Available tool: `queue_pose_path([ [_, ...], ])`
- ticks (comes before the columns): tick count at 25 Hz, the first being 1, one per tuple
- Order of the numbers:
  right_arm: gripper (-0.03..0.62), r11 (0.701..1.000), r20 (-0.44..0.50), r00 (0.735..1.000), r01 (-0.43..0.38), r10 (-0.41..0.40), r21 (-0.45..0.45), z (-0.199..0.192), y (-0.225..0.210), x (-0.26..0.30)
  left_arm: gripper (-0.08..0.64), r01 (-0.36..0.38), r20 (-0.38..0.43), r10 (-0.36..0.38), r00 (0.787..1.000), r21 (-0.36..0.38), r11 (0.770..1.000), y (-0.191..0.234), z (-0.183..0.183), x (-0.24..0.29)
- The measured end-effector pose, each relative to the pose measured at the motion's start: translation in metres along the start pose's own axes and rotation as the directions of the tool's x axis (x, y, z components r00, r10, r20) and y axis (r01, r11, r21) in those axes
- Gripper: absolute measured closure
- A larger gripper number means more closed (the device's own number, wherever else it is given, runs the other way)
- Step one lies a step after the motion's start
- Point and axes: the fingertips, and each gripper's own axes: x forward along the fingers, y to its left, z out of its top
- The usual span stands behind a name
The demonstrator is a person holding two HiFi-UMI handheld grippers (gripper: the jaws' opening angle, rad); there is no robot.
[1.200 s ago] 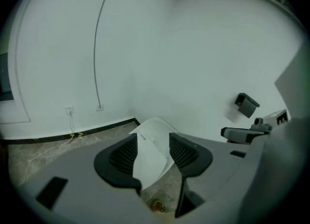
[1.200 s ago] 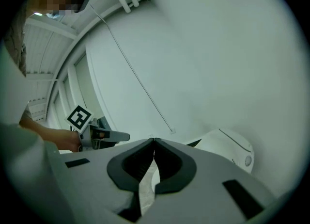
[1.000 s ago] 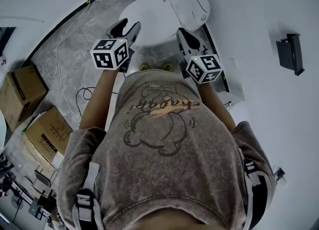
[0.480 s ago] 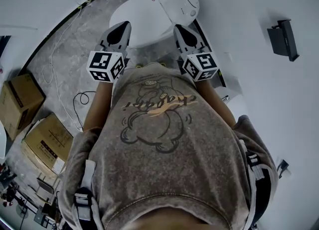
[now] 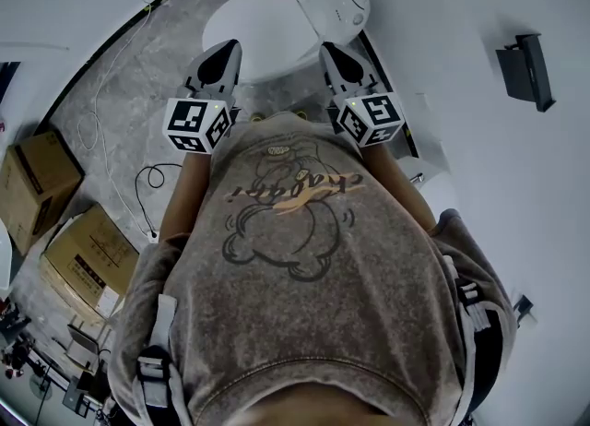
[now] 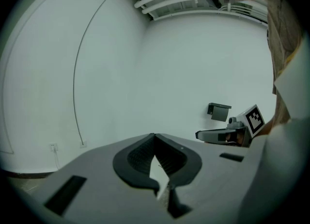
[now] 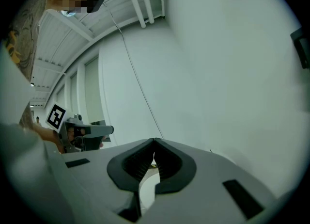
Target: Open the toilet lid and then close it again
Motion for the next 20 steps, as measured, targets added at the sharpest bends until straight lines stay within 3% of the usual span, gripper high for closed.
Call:
queue_pose_path([
  [20,0.566,0.999,-0.010,0.999,-0.049,0.049,-0.015,0.000,0.016,-0.003,0.551,-0.017,-0.014,0.017,1.000,-0.022,1.000,0.000,-0.006,-0.015],
])
